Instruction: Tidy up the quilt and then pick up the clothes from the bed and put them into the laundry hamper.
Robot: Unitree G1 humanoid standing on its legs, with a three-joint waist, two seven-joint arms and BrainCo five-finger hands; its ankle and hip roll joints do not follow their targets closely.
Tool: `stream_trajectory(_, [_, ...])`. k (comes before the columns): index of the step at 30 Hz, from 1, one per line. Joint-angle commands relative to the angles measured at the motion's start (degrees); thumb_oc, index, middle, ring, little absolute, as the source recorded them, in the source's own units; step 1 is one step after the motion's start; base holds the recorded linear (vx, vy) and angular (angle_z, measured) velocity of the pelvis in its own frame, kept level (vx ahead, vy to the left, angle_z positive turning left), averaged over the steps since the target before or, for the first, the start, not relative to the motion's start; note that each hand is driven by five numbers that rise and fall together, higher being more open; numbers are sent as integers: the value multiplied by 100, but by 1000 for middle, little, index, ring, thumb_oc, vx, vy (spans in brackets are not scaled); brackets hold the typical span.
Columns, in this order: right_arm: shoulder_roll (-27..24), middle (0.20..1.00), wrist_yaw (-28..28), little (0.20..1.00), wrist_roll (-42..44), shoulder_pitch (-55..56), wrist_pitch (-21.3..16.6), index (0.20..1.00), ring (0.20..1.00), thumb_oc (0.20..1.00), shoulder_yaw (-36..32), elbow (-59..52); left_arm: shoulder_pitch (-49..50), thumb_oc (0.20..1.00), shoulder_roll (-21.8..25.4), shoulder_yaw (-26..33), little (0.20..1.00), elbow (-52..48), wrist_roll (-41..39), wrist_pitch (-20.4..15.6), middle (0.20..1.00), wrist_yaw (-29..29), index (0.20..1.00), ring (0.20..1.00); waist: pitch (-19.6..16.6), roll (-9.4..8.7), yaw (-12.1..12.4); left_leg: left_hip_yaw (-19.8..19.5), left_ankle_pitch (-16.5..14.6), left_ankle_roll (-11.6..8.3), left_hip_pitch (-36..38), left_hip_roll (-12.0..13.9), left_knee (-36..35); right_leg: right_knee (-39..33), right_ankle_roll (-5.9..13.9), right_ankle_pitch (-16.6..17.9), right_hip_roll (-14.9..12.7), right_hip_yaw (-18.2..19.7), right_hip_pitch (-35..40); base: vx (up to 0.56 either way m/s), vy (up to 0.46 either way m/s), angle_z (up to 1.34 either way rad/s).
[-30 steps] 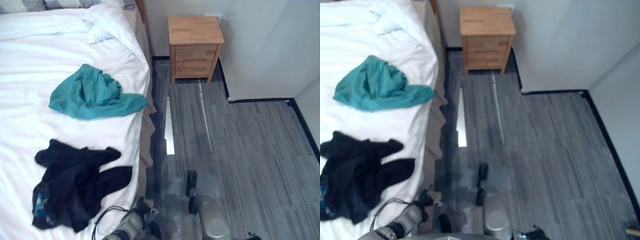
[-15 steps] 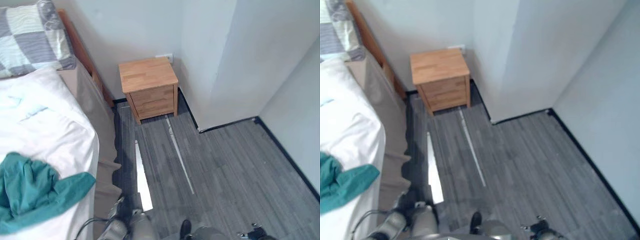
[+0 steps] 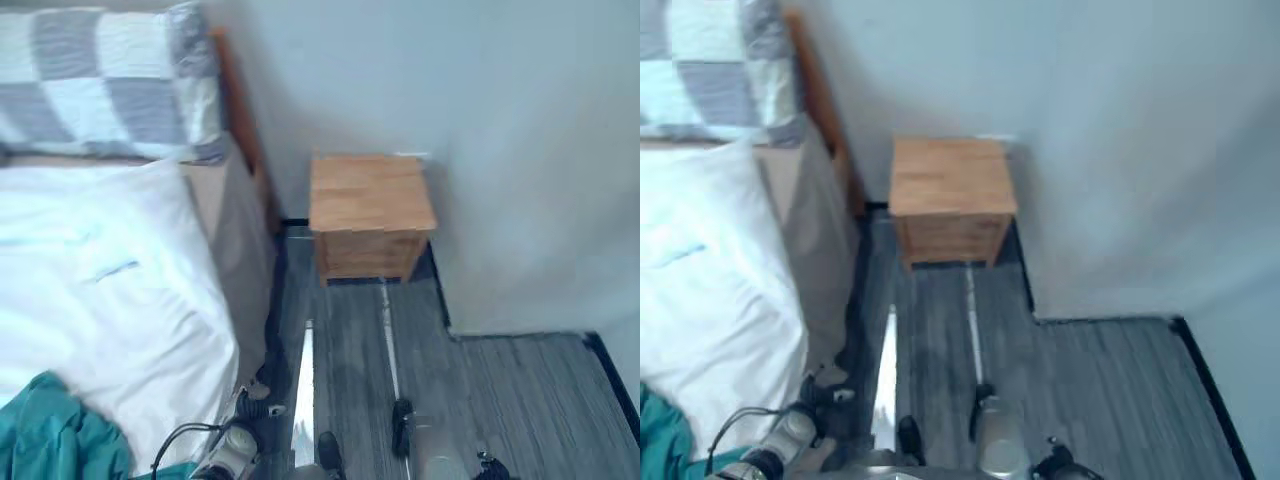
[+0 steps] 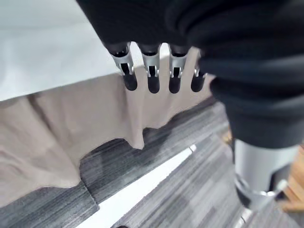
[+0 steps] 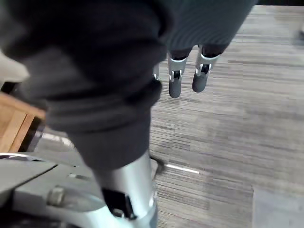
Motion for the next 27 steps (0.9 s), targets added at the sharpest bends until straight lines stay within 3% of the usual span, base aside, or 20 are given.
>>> stream_trajectory(1, [-137,1000,-198,1000,214,-593,-67,1000,1000,1000,-373,-76,41,1000,26,-3,1000,19,-52,-90,1000,133,1000,1000,218,13,-22,75,-201,-816,377,331,25,-214,634,933,-180,1019,236,513,-191,158])
stream_trajectory(2, [-133,1000,-199,1000,334,-577,-60,1000,1000,1000,-447,-47,79,1000,-14,-8,1000,87,-101,-100,1000,151,1000,1000,151,3,-60,-382,-350,-852,535,356,27,-388,729,1143,-249,1655,124,498,-222,133])
stream_trajectory(4, [-99,1000,-165,1000,260,-561,-63,1000,1000,1000,-418,-124,192,1000,22,58,1000,171,-190,-137,1000,161,1000,1000,41,-143,59,-611,-594,-925,637,411,247,-577,825,1274,-594,1029,495,579,-346,206])
stream_trajectory(7, [-233,1000,-185,1000,127,-606,-171,1000,1000,1000,-322,-393,468,1000,79,235,1000,226,-311,-206,1000,188,1000,1000,-98,-162,268,-768,-468,-1224,406,844,823,-677,817,1267,-498,459,888,352,-419,145])
stream_trajectory(9, [-468,1000,-235,1000,26,-662,-213,1000,1000,1000,-308,-780,533,1000,69,306,1000,192,-379,-216,1000,185,1000,1000,-63,-223,273,-76,-149,-1260,-102,1199,1493,-726,723,1198,-661,-201,1241,154,-310,151])
stream_trajectory(10, [-643,1000,-291,1000,18,-742,-254,1000,1000,1000,-339,-1042,530,1000,118,345,1000,120,-367,-180,1000,185,1000,1000,-39,-272,233,617,-21,-1215,-291,1391,1727,-713,668,1163,-700,-535,1384,71,-251,151])
stream_trajectory(12, [-911,1000,-352,1000,0,-781,-262,1000,1000,1000,-518,-1539,528,1000,213,394,1000,7,-292,-100,1000,125,1000,1000,-60,-287,184,1652,-223,-1239,-406,1524,2022,-683,549,909,-664,-1041,1654,107,-194,203])
stream_trajectory(13, [-915,1000,-349,1000,-2,-773,-255,1000,1000,1000,-522,-1551,530,1000,211,392,1000,2,-291,-96,1000,123,1000,1000,-57,-278,177,1639,-246,-1238,-417,1534,2052,-682,551,902,-660,-1052,1663,78,-146,176])
stream_trajectory(14, [-1204,1000,-466,1000,19,-706,-299,1000,1000,1000,-852,-1998,484,1000,290,460,1000,-15,-228,-69,1000,111,1000,1000,-92,-294,149,2285,-294,-1242,-607,1467,2250,-572,422,691,-625,-1448,1737,15,-100,96])
stream_trajectory(15, [-1294,1000,-500,1000,52,-603,-332,1000,1000,1000,-1034,-2243,446,1000,271,451,1000,-25,-218,-68,1000,58,1000,1000,-134,-258,59,3012,-117,-1298,-477,1687,1915,-480,463,636,-642,-1887,1796,44,-83,133])
stream_trajectory(16, [-1374,1000,-520,1000,87,-584,-327,1000,1000,1000,-1127,-2409,455,1000,272,457,1000,-95,-249,-68,1000,1,1000,1000,-162,-263,50,3129,-117,-1280,-475,1711,1930,-409,442,608,-643,-1982,1830,115,66,175])
stream_trajectory(17, [-1521,1000,-467,1000,58,-638,-329,1000,1000,1000,-1205,-2617,552,1000,303,521,1000,-105,-275,-54,1000,-104,1000,1000,-188,-249,109,2936,-278,-1210,-410,1526,1694,-149,433,598,-657,-2000,1750,132,145,190])
stream_trajectory(19, [-1752,1000,-453,1000,-126,-567,-343,1000,1000,1000,-1377,-3020,594,1000,354,539,1000,-32,-147,-12,1000,-211,1000,1000,-169,-272,102,2784,-371,-1092,-302,1319,1289,712,580,760,-962,-2172,1545,88,170,89])
stream_trajectory(20, [-1898,1000,-444,1000,-229,-673,-327,1000,1000,1000,-1442,-3316,607,1000,413,543,1000,-17,-98,8,1000,-221,1000,1000,-68,-295,52,2725,-402,-1024,-269,1238,1194,1279,720,1049,-1200,-2091,1287,18,125,58])
stream_trajectory(21, [-1902,1000,-437,1000,-235,-675,-309,1000,1000,1000,-1449,-3338,596,1000,407,551,1000,-19,-94,11,1000,-224,1000,1000,-64,-311,46,2729,-412,-999,-273,1192,1180,1349,750,1039,-1256,-2063,1240,-85,90,106])
stream_trajectory(22, [-2197,1000,-582,1000,-510,-894,-357,1000,1000,1000,-1438,-3711,593,1000,508,506,1000,44,7,16,1000,-220,1000,1000,152,-333,-2,2516,-390,-970,-311,1173,1100,1918,818,1093,-1263,-1419,713,-87,2,88])
stream_trajectory(24, [-2620,1000,-713,1000,-770,-1110,-358,1000,1000,1000,-1415,-3961,493,1000,592,401,1000,48,39,-3,1000,-208,1000,1000,268,-344,-47,2062,-339,-1002,-346,1095,958,1447,776,692,-794,-546,502,-11,-53,45])
stream_trajectory(25, [-2632,1000,-714,1000,-771,-1120,-356,1000,1000,1000,-1415,-3958,481,1000,580,402,1000,54,38,-5,1000,-208,1000,1000,278,-329,-52,2057,-340,-1009,-337,1103,954,1436,770,686,-784,-553,518,37,-139,105])
stream_trajectory(26, [-3056,1000,-811,1000,-889,-1306,-326,1000,1000,1000,-1458,-4033,371,1000,637,322,1000,49,17,-49,1000,-245,1000,1000,387,-342,-117,1688,-179,-1007,-453,1021,857,618,650,571,-418,250,463,37,-136,137])
stream_trajectory(27, [-3275,1000,-806,1000,-939,-1509,-312,1000,1000,1000,-1363,-4022,301,1000,686,280,1000,77,-25,-74,1000,-246,1000,1000,421,-360,-103,1511,-168,-1018,-471,955,789,305,606,594,-352,526,417,44,-160,195])
